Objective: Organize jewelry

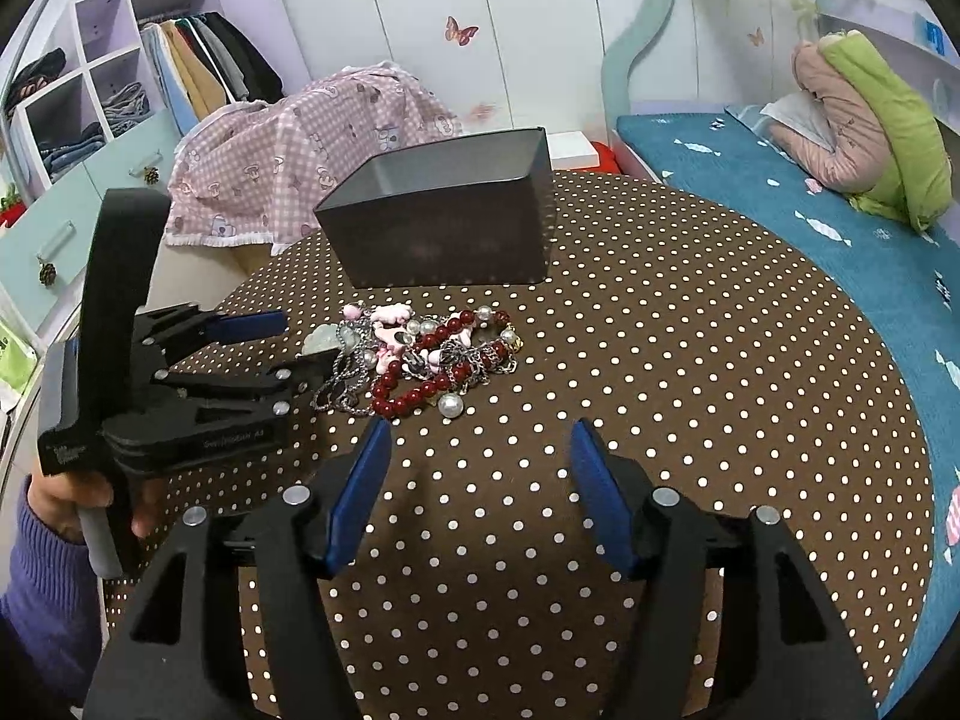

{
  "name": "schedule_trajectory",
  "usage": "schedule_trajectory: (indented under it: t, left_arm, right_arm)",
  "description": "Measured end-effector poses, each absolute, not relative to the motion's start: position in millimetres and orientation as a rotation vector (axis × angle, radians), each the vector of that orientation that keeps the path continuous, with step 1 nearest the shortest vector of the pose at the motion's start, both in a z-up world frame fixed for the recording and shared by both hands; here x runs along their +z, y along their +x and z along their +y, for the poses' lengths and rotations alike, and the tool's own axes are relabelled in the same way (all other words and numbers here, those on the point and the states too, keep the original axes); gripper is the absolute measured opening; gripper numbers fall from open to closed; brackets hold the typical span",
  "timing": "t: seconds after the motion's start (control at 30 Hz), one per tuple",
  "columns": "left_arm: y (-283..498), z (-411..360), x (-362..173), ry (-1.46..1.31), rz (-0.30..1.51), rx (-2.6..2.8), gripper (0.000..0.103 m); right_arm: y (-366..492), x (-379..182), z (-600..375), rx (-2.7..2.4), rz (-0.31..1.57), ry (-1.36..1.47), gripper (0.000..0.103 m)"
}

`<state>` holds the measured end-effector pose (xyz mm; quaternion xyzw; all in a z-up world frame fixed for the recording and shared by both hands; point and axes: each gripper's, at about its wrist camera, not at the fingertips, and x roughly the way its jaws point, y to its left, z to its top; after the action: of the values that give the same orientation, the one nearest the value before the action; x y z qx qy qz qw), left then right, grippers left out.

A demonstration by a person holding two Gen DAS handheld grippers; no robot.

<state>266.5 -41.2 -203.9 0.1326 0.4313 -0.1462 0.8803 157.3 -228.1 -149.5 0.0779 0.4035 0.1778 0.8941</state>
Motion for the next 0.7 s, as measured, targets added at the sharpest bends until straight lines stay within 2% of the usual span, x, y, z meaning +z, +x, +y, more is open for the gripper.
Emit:
schedule_trajectory:
  t: [0.1, 0.17, 0.2, 0.7]
  left_arm:
    - [271.9, -44.0, -203.5, 0.267, 0.916, -0.338, 0.054]
    - [275.4, -43.7, -203.6, 0.246, 0.928, -0.365, 0.041]
    - [277.0, -42.8, -203.4, 0.223, 0.937, -0.384, 0.04]
    - [251.6, -16.0, -193.3, 0.152, 0.891, -0.384, 0.039]
  right_arm:
    - [157.4, -149.7, -228.9, 0.374, 0.838, 0.168, 0.06]
    - [157.6, -150.3, -228.7, 0.372, 0.84, 0.171, 0.06]
    - [157.7, -150.7, -229.1, 0.372, 0.841, 0.173, 0.06]
    - [163.0, -154.3, -220.8, 0.354, 0.857, 0.132, 0.06]
